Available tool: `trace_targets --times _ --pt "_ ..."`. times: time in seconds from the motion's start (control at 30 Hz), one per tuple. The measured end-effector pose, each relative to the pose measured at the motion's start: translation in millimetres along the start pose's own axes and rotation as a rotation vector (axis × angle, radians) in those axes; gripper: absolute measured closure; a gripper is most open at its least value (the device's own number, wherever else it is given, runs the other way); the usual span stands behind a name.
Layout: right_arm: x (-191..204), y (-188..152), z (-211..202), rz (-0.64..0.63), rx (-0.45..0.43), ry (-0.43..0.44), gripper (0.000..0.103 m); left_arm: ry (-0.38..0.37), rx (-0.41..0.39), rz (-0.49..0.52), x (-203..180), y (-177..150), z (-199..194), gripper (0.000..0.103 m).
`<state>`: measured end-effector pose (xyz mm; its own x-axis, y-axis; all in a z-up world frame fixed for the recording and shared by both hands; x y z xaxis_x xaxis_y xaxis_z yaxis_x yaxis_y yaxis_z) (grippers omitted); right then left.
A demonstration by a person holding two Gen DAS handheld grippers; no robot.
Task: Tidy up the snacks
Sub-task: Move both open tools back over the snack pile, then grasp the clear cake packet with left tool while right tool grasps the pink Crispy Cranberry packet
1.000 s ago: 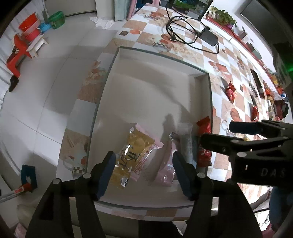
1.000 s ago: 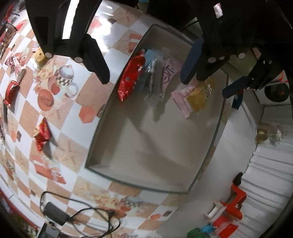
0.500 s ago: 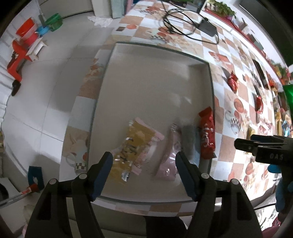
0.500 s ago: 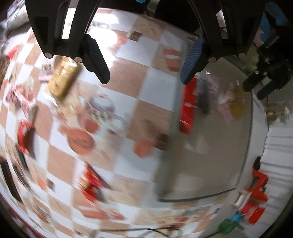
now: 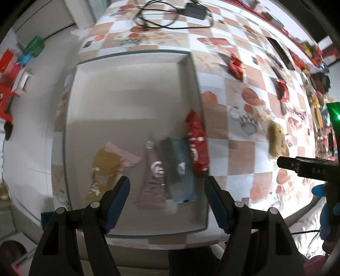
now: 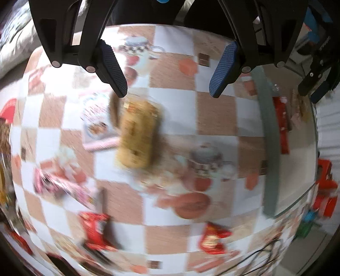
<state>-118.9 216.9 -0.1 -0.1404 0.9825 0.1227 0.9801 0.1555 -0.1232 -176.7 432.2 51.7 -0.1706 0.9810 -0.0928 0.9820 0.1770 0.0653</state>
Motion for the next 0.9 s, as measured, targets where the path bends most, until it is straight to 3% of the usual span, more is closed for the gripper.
trace_targets --times 0.5,0.8,0.9 --pt "-100.8 -19.7 -3.1 0.183 0.011 -0.006 0.022 -0.009 0.039 0.134 -62.1 6.3 8.4 0.025" --pt "-156.4 -43.5 12.4 0.182 0.032 -0.078 0.022 0.017 0.072 0.143 -71.7 -1.3 16.0 0.025" --pt "-157.8 -49.4 23.0 0.153 0.035 -0.088 0.022 0.028 0.085 0.151 -76.1 -4.3 18.2 0.025"
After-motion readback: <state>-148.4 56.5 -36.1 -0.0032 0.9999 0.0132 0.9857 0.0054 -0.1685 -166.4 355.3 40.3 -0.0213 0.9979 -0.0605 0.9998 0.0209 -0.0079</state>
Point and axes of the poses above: each gripper's, at about its wrist camera, not at the fingertips, and z roughly the way its jaws point, x to its left, y to its top, the point moved 6 cm from there along z, roughly the way its jaws point, and after that the axes turned 4 degrees about -z, right-handed, at the moved point
